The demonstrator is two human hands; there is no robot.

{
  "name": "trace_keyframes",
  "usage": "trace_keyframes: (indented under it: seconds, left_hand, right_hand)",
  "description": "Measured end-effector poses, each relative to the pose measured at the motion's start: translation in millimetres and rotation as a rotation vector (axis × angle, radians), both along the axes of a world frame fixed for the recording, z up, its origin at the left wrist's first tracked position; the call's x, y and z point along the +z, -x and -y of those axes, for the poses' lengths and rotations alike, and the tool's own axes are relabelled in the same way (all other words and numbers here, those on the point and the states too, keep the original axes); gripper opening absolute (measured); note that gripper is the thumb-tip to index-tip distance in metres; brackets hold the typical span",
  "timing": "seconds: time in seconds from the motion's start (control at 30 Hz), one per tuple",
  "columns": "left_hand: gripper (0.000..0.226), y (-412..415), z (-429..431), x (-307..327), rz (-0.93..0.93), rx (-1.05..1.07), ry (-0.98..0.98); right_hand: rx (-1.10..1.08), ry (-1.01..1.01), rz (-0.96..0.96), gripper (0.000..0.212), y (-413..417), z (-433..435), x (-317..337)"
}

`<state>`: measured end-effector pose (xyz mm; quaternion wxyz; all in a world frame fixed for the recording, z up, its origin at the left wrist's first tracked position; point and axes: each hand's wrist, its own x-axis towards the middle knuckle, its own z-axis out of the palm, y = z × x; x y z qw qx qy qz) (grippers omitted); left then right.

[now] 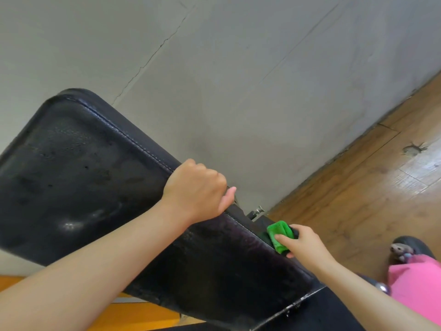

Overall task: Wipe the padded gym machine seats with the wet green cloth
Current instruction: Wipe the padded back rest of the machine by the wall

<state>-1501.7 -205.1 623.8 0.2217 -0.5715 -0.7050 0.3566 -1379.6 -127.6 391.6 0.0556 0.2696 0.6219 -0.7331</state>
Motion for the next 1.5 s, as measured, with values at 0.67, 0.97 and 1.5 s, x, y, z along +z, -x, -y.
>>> trace_keyframes:
  seconds: [0.67, 0.97, 1.5]
  left_hand:
    - [0.036, 2.9, 2.5, -4.4, -0.014, -0.074, -0.058]
    - [0.034, 2.3, 3.3, -5.4, -0.026, -0.052, -0.049]
    - [0.037, 0.8, 2.2, -4.1, -0.048, -0.045, -0.021]
  right_hand:
    - [-0.007, 0.052, -0.059, 0.032, -1.8, 1.7, -7.7]
    - [-0.003, -0.015, -0.020, 0.031, -0.6, 2.0, -11.6]
    - [0.071, -0.033, 0.060, 0.028, -9.7, -4.1, -47.0]
